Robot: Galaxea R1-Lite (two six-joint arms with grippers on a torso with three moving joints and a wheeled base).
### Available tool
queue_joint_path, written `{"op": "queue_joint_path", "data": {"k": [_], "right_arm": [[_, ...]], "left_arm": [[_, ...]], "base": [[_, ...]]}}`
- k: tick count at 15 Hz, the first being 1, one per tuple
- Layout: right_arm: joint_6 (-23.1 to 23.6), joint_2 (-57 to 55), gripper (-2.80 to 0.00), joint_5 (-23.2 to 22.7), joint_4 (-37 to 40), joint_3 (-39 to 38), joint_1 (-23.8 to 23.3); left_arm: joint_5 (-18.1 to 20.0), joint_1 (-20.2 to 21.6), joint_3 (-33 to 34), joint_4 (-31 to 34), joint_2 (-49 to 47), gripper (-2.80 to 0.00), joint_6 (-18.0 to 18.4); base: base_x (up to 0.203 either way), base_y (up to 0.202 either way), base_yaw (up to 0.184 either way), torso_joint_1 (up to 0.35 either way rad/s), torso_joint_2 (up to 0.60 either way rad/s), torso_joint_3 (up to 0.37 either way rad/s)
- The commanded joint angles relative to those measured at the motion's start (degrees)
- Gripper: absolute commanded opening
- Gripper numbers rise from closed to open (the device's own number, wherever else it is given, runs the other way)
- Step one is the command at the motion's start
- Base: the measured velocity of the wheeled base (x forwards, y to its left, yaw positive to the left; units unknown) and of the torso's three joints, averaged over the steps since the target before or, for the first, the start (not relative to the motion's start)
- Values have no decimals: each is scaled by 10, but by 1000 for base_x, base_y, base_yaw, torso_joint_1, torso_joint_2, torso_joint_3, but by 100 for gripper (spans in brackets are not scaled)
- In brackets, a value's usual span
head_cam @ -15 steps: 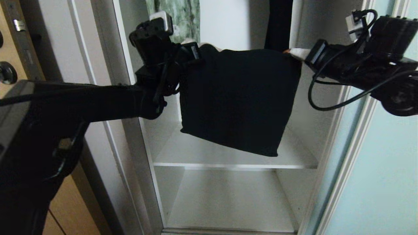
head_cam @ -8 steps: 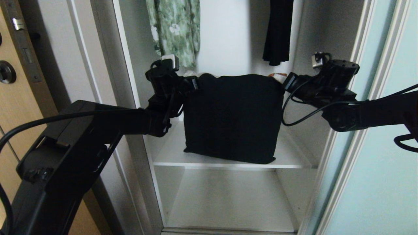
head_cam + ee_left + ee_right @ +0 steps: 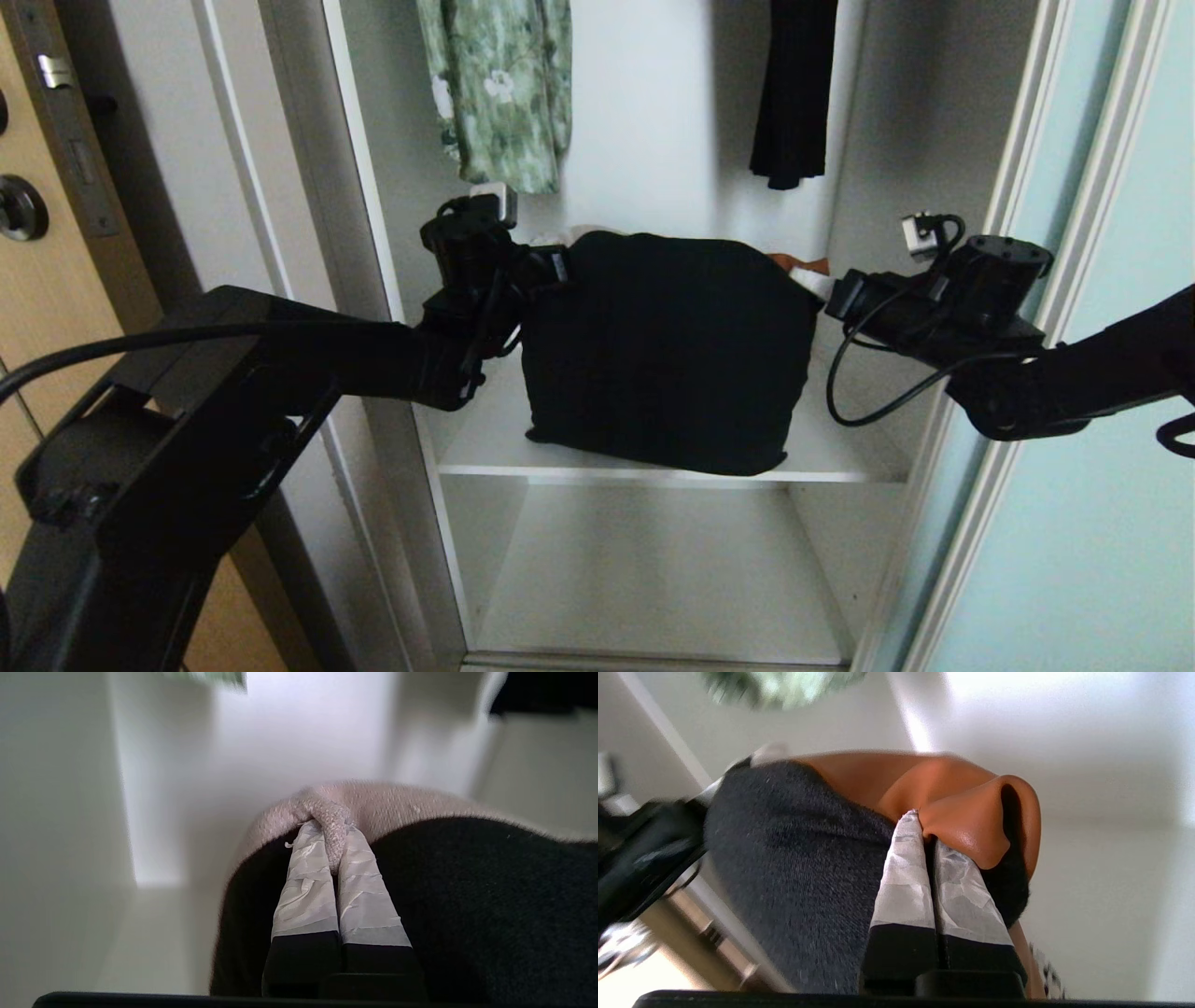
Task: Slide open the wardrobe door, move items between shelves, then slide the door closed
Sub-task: Place the pillow on the higher shelf
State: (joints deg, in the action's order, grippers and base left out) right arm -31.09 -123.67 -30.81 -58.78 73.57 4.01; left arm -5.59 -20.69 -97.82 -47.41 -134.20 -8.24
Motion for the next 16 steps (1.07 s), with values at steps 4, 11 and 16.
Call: {"op": "queue_joint_path", "data": {"k": [4, 11, 16], "right_arm": [[-2, 102, -280, -73, -22, -154, -21], [-2, 126, -280, -116, -63, -244, -32], [-3, 52, -280, -123, -83, -261, -32]], "left_arm": [[85, -1, 155, 36, 105, -280, -14], [117, 0, 79, 87, 88, -280, -17], [121, 5, 186, 110, 51, -280, -23]], "base": [[0, 0, 0, 0, 0, 0], [0, 0, 0, 0, 0, 0], [0, 0, 0, 0, 0, 0]]}}
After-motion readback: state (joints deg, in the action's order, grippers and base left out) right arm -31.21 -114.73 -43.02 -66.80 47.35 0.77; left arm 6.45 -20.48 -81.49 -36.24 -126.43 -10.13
